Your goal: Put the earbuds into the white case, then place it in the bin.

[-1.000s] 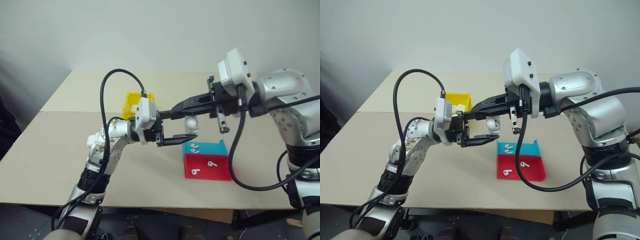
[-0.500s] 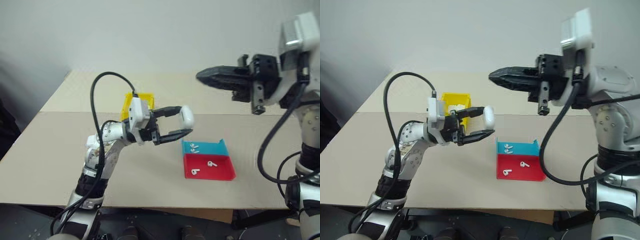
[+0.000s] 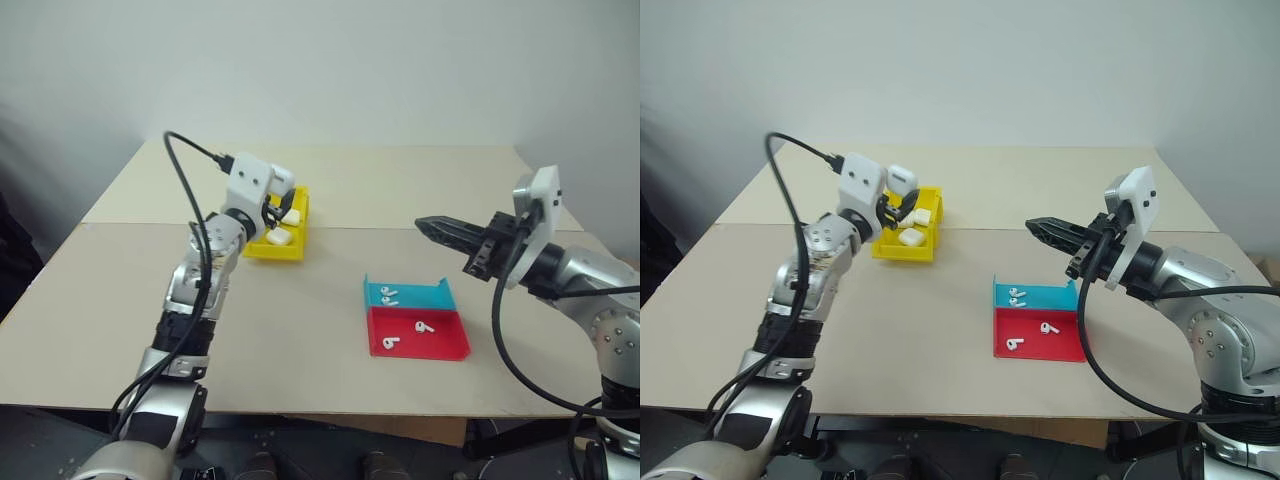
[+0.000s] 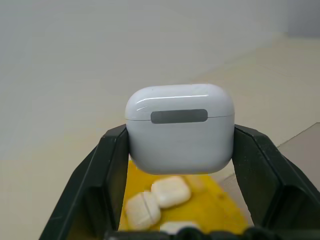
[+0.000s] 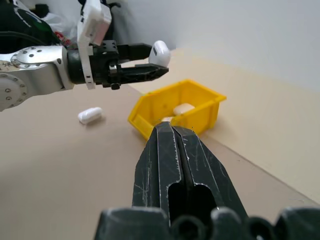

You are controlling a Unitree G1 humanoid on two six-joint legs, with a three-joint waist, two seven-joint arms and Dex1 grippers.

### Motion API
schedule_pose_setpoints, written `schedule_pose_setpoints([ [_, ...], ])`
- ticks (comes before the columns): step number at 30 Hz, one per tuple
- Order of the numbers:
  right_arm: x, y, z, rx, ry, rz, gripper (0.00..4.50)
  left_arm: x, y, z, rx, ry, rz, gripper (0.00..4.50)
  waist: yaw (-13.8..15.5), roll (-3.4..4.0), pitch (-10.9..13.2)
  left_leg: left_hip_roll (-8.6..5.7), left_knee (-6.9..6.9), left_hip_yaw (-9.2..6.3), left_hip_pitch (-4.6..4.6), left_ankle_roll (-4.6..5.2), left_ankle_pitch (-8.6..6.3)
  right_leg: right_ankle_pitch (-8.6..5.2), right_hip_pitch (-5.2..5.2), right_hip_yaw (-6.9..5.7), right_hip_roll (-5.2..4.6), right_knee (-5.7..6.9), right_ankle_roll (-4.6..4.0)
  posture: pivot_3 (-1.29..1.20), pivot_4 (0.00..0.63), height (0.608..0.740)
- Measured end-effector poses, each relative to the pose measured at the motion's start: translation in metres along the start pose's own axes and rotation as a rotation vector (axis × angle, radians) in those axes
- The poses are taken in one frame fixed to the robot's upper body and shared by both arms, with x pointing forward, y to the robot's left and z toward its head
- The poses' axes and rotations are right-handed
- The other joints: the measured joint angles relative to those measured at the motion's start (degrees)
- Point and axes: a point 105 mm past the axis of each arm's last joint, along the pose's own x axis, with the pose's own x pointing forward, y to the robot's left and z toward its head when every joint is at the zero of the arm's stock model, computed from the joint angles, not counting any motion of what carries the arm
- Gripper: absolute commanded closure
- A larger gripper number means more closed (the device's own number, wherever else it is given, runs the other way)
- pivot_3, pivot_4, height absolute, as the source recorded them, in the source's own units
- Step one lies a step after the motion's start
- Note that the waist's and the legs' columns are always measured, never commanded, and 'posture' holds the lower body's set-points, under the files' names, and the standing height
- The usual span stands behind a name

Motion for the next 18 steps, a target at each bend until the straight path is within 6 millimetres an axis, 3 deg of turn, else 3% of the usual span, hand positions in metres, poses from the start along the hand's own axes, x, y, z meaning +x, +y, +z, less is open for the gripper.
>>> schedule_pose_setpoints([
  [8, -0.001, 0.004, -0.006, -0.013, 0.038, -0.047, 4.44, 0.025, -0.001, -0.033, 0.004, 0.110, 0.050, 1.72, 0.00, -0.01, 0.01, 0.00, 0.01, 0.00, 0.02, 0.00, 0.00, -0.07, 0.03, -0.02, 0.00, -0.01, 0.13, 0.00, 0.150, 0.740],
  [13, -0.001, 0.005, -0.013, -0.002, 0.065, -0.067, 4.50, 0.028, -0.002, -0.050, 0.015, 0.160, 0.032, 0.07, -0.09, -0.01, 0.01, 0.00, 0.00, 0.00, -0.03, -0.01, 0.00, -0.03, -0.01, -0.02, 0.00, -0.02, 0.06, 0.00, 0.150, 0.740],
  [18, 0.002, 0.010, -0.020, 0.002, 0.091, -0.048, 4.50, 0.028, -0.010, -0.037, 0.022, 0.051, 0.017, 0.03, -0.02, -0.01, 0.01, 0.00, 0.00, 0.00, -0.01, -0.01, 0.00, -0.02, 0.03, -0.02, -0.02, -0.02, 0.05, 0.00, 0.150, 0.740],
])
